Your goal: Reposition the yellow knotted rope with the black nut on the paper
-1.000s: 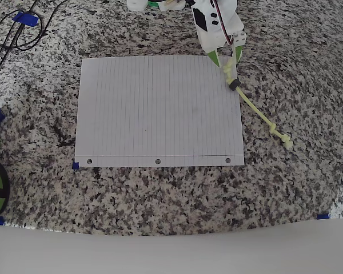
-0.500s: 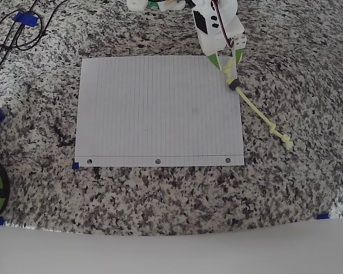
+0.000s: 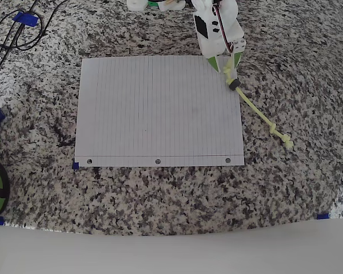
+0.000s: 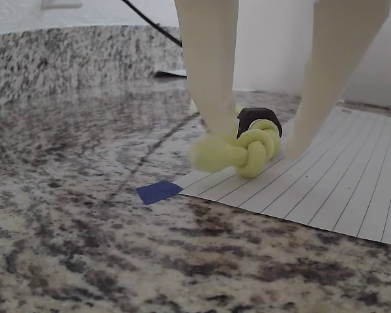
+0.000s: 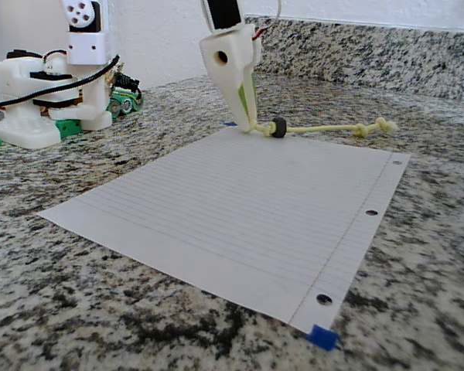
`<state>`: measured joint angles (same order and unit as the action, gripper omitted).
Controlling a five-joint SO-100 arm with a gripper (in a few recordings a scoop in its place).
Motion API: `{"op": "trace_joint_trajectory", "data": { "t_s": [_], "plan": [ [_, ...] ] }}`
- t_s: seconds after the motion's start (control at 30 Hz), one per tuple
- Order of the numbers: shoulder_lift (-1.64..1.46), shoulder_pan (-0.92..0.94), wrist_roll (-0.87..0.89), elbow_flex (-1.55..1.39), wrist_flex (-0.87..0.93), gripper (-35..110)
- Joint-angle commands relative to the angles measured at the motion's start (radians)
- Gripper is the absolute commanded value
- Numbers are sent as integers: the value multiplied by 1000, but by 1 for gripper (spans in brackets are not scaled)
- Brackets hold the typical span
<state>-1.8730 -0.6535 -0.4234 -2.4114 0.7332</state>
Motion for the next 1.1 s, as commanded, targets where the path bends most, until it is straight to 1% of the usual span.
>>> {"op": "trace_joint_trajectory", "data": {
  "t_s": [0.0,0.13,0.37,0.6,0.83,1.07],
  "plan": [
    [8,-9,3,35,-12,30],
    [31,-11,3,35,-25,29],
    [29,-3,-9,35,-32,21],
    [15,23,-11,34,-29,0],
    [-49,92,-58,31,-29,0],
    [-270,164,-253,31,-29,0]
  ]
}}
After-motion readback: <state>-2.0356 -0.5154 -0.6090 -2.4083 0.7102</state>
